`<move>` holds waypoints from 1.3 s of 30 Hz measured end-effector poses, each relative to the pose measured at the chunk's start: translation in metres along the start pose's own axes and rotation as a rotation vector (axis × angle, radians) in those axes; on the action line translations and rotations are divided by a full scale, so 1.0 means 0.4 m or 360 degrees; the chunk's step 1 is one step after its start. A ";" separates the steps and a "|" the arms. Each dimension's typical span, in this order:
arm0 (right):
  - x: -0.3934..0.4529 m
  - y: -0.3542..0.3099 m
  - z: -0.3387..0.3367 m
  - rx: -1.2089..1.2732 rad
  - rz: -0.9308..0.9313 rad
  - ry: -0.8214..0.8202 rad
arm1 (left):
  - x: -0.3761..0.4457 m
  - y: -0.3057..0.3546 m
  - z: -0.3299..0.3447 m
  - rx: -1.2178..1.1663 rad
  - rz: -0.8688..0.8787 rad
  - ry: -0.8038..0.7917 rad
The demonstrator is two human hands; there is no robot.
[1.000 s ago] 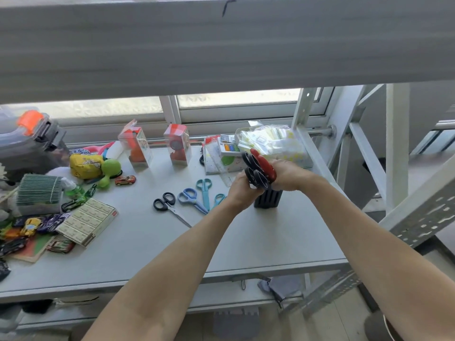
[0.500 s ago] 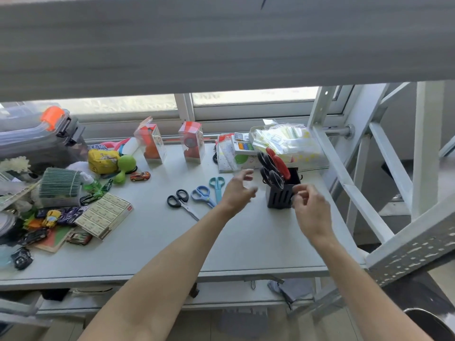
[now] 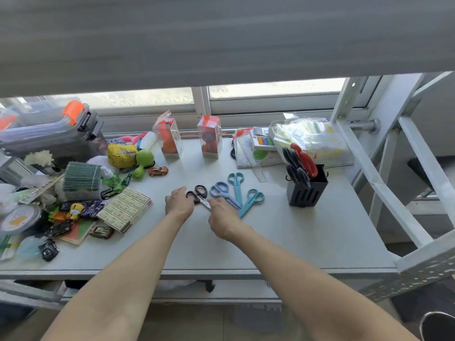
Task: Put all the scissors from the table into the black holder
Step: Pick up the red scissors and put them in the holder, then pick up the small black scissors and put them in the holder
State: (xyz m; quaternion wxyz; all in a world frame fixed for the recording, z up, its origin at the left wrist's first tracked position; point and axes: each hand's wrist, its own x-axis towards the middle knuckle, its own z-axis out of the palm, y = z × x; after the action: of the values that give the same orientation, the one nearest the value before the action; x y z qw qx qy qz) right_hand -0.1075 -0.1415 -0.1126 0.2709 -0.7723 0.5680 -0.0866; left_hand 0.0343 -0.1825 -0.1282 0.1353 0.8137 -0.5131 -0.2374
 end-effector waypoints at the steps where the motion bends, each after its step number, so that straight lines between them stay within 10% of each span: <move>1: 0.008 -0.006 0.002 -0.0042 0.0022 -0.0035 | 0.002 -0.003 -0.002 -0.0019 0.0022 -0.0020; 15: -0.040 0.010 0.025 0.0067 0.0051 0.0356 | -0.052 0.030 -0.056 -0.1216 -0.0056 -0.0259; 39: -0.275 0.332 -0.367 0.0923 -0.0061 0.1975 | -0.236 0.443 0.129 -0.0751 0.0816 -0.0746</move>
State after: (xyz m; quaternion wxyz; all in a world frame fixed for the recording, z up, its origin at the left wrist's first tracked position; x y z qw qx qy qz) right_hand -0.3199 -0.1145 -0.0391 0.0895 -0.4859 0.5582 -0.6665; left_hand -0.1637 -0.1738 -0.0666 0.2523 0.5302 -0.6474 -0.4859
